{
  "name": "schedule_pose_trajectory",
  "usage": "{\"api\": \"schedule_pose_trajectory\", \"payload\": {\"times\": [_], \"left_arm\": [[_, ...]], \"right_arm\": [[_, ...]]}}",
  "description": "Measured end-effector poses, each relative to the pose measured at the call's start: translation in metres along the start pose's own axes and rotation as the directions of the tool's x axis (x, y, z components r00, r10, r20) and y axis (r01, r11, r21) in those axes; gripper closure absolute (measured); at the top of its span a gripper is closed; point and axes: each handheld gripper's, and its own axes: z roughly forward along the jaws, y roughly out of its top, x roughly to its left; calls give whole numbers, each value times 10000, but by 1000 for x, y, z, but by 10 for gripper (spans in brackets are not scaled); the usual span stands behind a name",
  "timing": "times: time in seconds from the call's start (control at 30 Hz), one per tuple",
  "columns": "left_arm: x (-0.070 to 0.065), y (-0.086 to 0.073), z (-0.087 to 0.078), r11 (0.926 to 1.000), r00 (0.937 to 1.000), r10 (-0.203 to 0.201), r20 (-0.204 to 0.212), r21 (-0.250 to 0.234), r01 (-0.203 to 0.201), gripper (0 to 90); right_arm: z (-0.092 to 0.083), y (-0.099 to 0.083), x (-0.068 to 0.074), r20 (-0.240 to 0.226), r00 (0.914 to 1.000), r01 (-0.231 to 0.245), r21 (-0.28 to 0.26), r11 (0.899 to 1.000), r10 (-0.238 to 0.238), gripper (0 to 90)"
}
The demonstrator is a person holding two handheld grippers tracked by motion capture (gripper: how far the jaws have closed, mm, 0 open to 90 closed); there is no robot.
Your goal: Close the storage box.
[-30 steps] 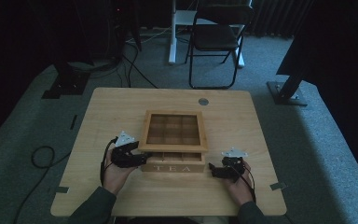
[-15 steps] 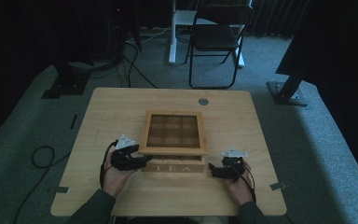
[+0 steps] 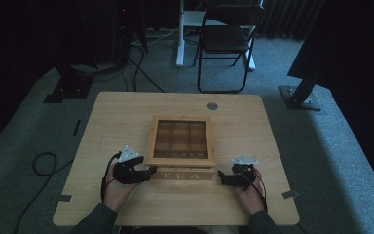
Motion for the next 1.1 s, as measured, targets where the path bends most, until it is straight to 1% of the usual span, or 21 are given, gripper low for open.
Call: {"api": "schedule_pose_trajectory", "payload": {"times": [0.1,0.4,0.47,0.5,0.53,0.6,0.7,0.77,0.83,0.87,1.1], "left_arm": [[0,-3,0,10000,10000,36,9,83,-36,305],[-3,-7,-2,9993,9995,272,-187,263,-267,305],[-2,-8,-2,9990,9995,296,-126,328,-292,304],[-2,-8,-4,9996,9998,211,-57,169,-210,297],[0,-7,-7,10000,10000,18,62,-96,-17,300],[4,-4,-15,9986,9998,-193,-82,-487,189,311],[12,-3,-23,9954,9984,-526,-182,-807,510,312],[16,-4,-25,9942,9975,-663,-226,-865,641,312],[16,-4,-25,9942,9975,-663,-226,-865,641,311],[20,-6,-25,9931,9963,-821,-237,-855,798,311],[21,-6,-24,9924,9957,-884,-260,-885,858,312]], "right_arm": [[0,0,0,-2,10000,1,4,10000,-1,123],[0,0,0,-2,10000,-4,5,10000,4,123],[0,0,0,-1,10000,-3,4,10000,3,123],[0,0,0,-5,10000,-7,-1,10000,7,123],[0,0,0,-7,10000,-13,1,10000,13,123],[0,0,0,-4,10000,-13,3,10000,13,123],[0,0,0,-9,10000,-11,2,10000,11,123],[0,0,0,-9,10000,-9,0,10000,9,123],[0,0,0,-6,10000,-16,-2,10000,16,123],[0,0,0,-7,10000,-16,-1,10000,16,123],[0,0,0,-11,10000,-9,1,10000,9,123]]}}
